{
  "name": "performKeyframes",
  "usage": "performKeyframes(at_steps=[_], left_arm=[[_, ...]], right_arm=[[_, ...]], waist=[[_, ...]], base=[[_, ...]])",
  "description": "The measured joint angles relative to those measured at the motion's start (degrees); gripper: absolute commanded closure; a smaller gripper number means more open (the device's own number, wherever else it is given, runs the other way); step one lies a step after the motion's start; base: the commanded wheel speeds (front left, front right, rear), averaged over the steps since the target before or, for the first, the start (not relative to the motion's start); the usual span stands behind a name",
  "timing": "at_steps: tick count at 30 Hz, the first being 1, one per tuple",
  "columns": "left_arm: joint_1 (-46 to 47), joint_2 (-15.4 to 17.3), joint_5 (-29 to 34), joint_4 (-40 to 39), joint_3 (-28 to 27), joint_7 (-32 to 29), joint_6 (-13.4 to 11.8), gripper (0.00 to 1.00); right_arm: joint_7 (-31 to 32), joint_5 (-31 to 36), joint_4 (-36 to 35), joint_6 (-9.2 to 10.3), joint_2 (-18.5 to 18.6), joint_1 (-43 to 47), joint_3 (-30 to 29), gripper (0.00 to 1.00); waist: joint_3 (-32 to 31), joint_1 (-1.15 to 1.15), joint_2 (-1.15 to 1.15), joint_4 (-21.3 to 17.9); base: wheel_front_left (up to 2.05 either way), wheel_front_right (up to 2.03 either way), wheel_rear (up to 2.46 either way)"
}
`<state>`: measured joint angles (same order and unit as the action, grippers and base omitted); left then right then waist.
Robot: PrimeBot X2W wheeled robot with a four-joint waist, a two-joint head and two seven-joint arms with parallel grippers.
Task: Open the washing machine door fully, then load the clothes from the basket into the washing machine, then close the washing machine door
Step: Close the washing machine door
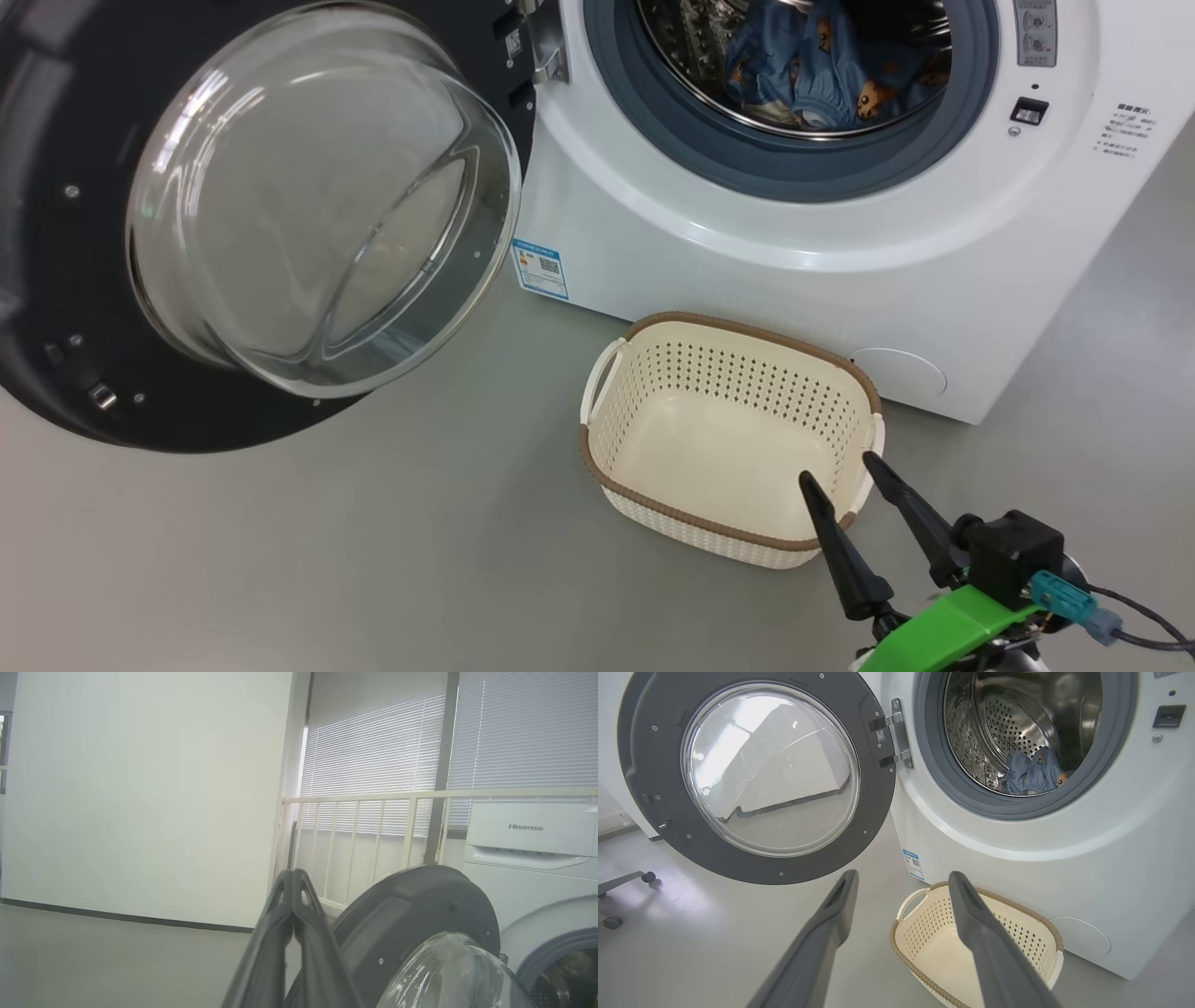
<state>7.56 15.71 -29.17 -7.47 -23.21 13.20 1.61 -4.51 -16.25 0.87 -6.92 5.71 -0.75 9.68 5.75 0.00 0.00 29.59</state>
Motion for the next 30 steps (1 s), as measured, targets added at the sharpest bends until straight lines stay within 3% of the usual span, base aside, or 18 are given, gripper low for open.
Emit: performKeyframes(at_steps=[10, 16, 24, 30], left_arm=[[22.7, 8.8, -16.3, 27.1, -8.2, -9.5, 0.6, 1.0], [33.2, 10.7, -26.4, 43.7, -12.0, -19.2, -1.5, 1.0], [38.9, 17.1, -32.0, 57.9, -16.7, -26.3, -3.4, 1.0], [40.0, 18.0, -33.6, 63.6, -16.9, -31.3, -3.4, 1.0]], right_arm=[[3.5, 2.6, -5.7, 0.0, 0.7, 2.3, -1.6, 0.0], [4.5, 2.6, -7.5, 0.0, 1.9, 2.1, -1.7, 0.0], [4.5, 2.6, -7.7, 0.0, 2.0, 1.6, -1.6, 0.0], [4.4, 2.6, -7.6, 0.0, 2.1, 1.6, -1.5, 0.0]], waist=[[3.1, 0.0, 0.0, -2.8], [5.3, 0.0, 0.0, -6.1], [7.1, 0.0, 0.0, -10.6], [7.6, 0.0, 0.0, -12.1]], base=[[0.0, 0.0, 0.0], [0.0, 0.0, 0.0], [0.0, 0.0, 0.0], [0.0, 0.0, 0.0]])
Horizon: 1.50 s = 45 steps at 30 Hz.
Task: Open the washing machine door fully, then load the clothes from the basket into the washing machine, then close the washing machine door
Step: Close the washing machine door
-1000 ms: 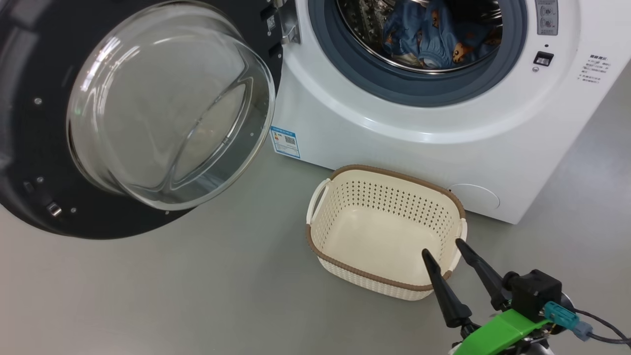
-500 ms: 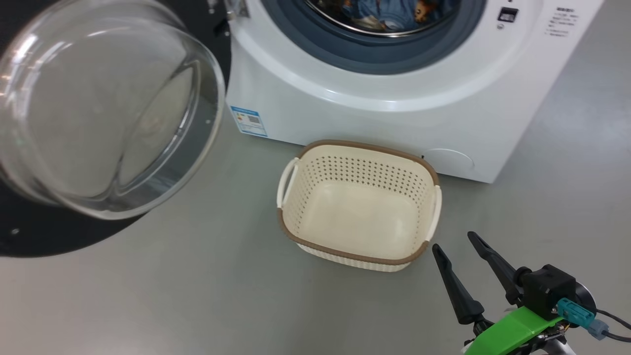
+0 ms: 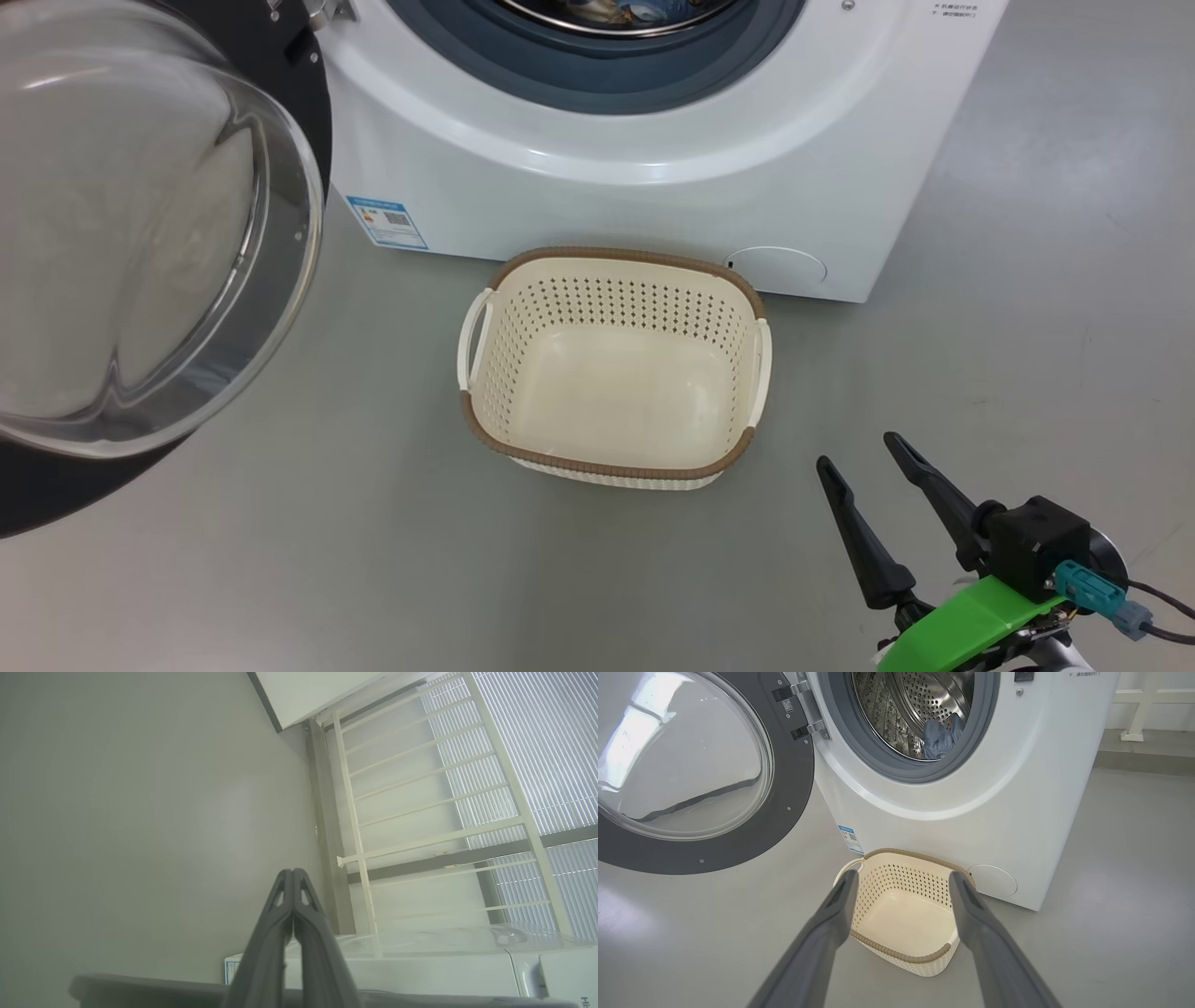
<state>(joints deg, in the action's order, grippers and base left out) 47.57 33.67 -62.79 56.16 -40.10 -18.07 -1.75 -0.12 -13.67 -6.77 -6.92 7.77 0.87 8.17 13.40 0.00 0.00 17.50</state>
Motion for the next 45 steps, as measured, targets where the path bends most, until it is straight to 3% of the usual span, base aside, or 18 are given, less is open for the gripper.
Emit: performKeyframes(at_steps=[7, 27, 45], left_arm=[[0.0, 1.9, -0.4, 3.3, -0.2, -2.3, 1.3, 1.0], [0.6, 0.6, -2.6, 5.5, 2.4, -12.8, 5.5, 1.0], [-2.4, 0.3, -4.8, -1.1, 4.7, -27.4, 7.7, 1.0]], right_arm=[[-0.1, 0.0, 0.2, 0.0, -0.1, 0.0, 0.2, 0.0], [0.0, 0.0, 0.3, 0.0, -0.1, -0.1, 0.3, 0.0], [-1.0, 0.0, 1.4, 0.0, -0.9, -0.1, 0.1, 0.0]], waist=[[-0.2, 0.0, 0.0, 0.1], [-0.6, 0.0, 0.0, 0.9], [-2.3, 0.0, 0.0, 1.2]], base=[[0.0, 0.0, 0.0], [0.0, 0.0, 0.0], [0.0, 0.0, 0.0]])
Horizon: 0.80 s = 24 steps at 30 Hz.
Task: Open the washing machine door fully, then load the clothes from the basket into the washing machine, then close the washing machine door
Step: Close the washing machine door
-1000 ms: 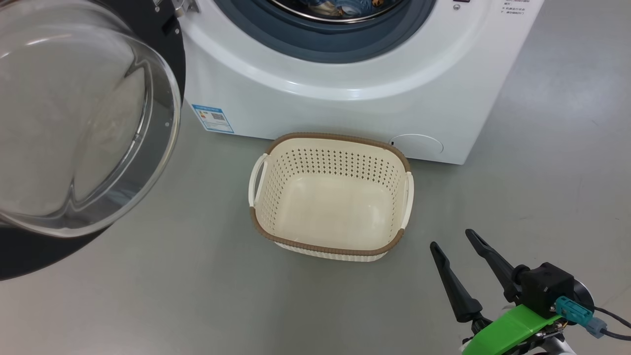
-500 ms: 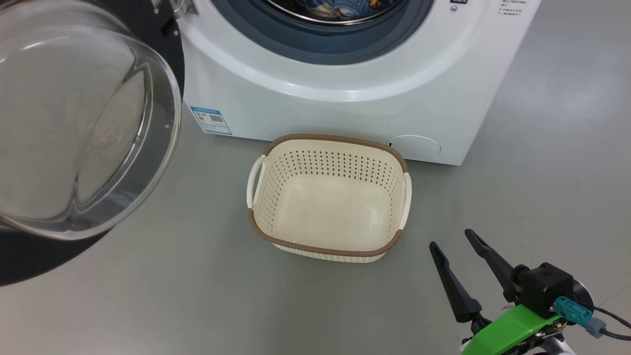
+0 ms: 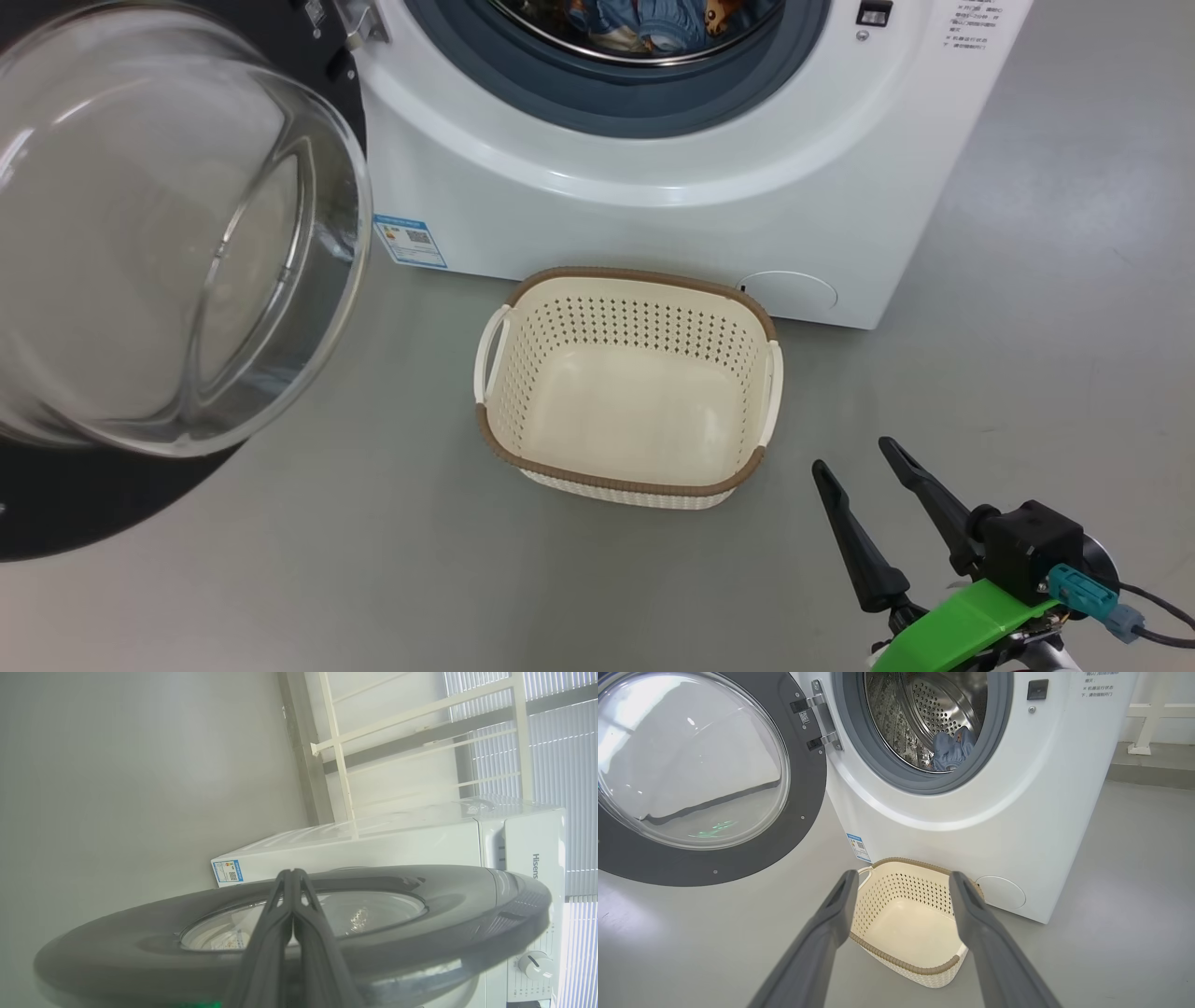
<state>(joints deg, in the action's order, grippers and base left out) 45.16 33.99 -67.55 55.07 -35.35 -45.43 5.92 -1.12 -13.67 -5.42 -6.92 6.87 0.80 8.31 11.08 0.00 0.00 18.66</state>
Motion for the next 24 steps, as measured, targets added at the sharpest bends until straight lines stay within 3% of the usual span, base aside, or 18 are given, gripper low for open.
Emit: performKeyframes(at_steps=[11, 24], left_arm=[[-5.9, -6.3, -6.1, -11.1, 0.1, -11.0, 0.7, 1.0], [-15.4, -12.9, -9.3, -26.9, 1.4, -19.3, -1.9, 1.0]], right_arm=[[-0.1, 0.0, 0.5, 0.0, -0.3, 0.0, 0.0, 0.0], [-0.5, 0.0, 1.0, 0.0, -1.0, 0.0, 0.0, 0.0]], waist=[[-0.5, 0.0, 0.0, 1.1], [-1.6, 0.0, 0.0, 1.2]], base=[[0.0, 0.0, 0.0], [0.0, 0.0, 0.0]])
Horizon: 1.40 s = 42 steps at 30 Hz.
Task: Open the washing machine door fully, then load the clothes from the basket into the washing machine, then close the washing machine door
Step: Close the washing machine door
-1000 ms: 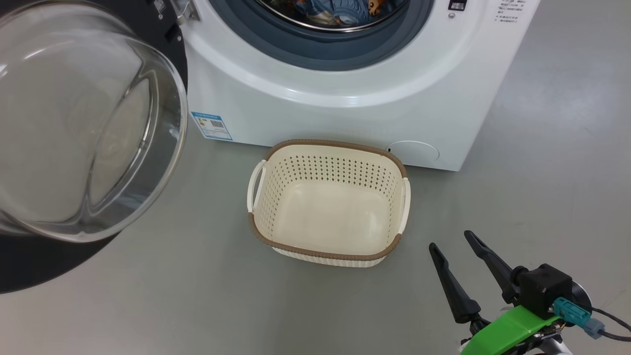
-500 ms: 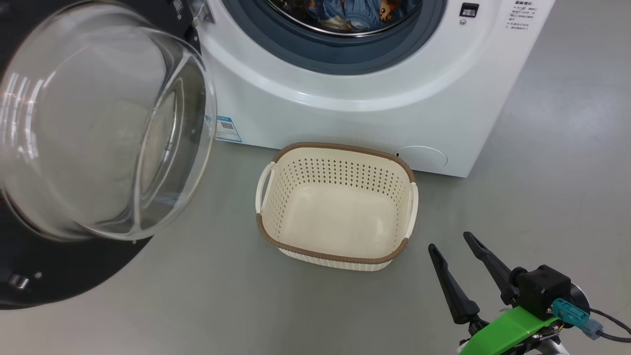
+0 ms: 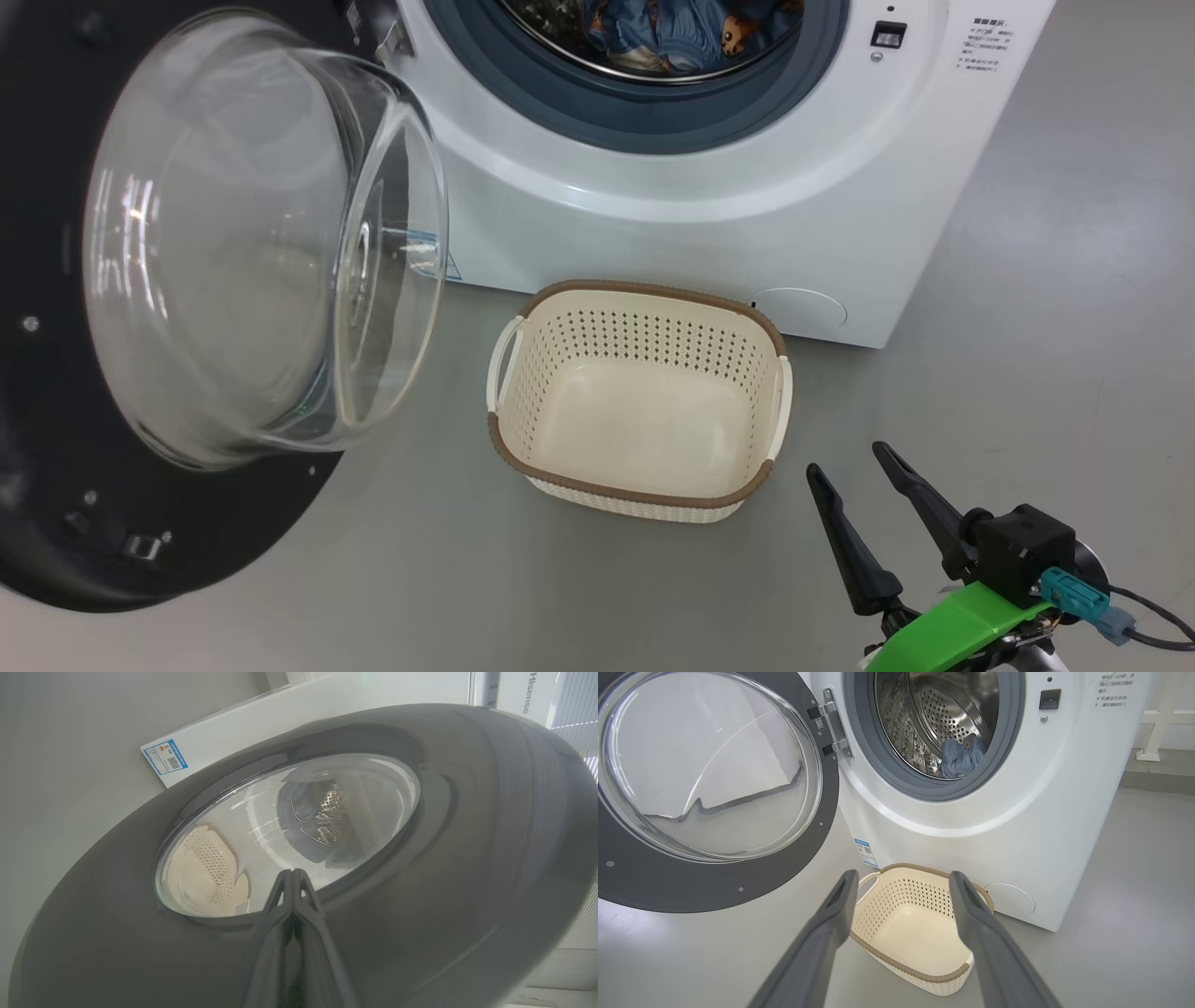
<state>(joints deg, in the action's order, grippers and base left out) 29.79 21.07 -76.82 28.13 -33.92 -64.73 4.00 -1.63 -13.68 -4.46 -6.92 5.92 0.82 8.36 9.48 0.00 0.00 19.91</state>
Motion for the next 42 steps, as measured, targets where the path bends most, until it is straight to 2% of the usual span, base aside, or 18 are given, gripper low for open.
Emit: performKeyframes(at_steps=[15, 20, 35, 39, 42], left_arm=[[-6.3, -8.4, -3.9, -15.1, 2.9, -5.5, -3.8, 1.0], [-8.1, -10.7, -4.1, -18.8, 4.5, -6.5, -4.3, 1.0], [-10.6, -17.6, -6.5, -23.2, 8.9, -6.8, -4.4, 1.0], [-11.1, -18.6, -7.6, -23.2, 11.2, -5.7, -3.9, 1.0], [-11.2, -19.0, -8.3, -23.0, 13.4, -2.3, -3.1, 1.0]], right_arm=[[-0.5, 0.0, 0.8, 0.0, -0.3, 0.0, 0.1, 0.0], [-0.6, -0.1, 0.8, 0.0, -0.3, 0.0, 0.1, 0.0], [-1.0, -0.1, 1.3, 0.0, -0.6, 0.0, 0.2, 0.0], [-1.1, -0.1, 1.5, 0.0, -0.7, 0.0, 0.5, 0.0], [-1.5, -0.2, 1.7, 0.0, -0.8, 0.0, 0.5, 0.0]], waist=[[-1.2, 0.0, 0.0, -0.9], [-1.4, 0.0, 0.0, -1.6], [-1.9, 0.0, 0.0, -3.9], [-1.8, 0.0, 0.0, -5.0], [-1.8, 0.0, 0.0, -6.5]], base=[[0.0, 0.0, 0.0], [0.0, 0.0, 0.0], [0.0, 0.0, 0.0], [0.0, 0.0, 0.0], [0.0, 0.0, 0.0]])
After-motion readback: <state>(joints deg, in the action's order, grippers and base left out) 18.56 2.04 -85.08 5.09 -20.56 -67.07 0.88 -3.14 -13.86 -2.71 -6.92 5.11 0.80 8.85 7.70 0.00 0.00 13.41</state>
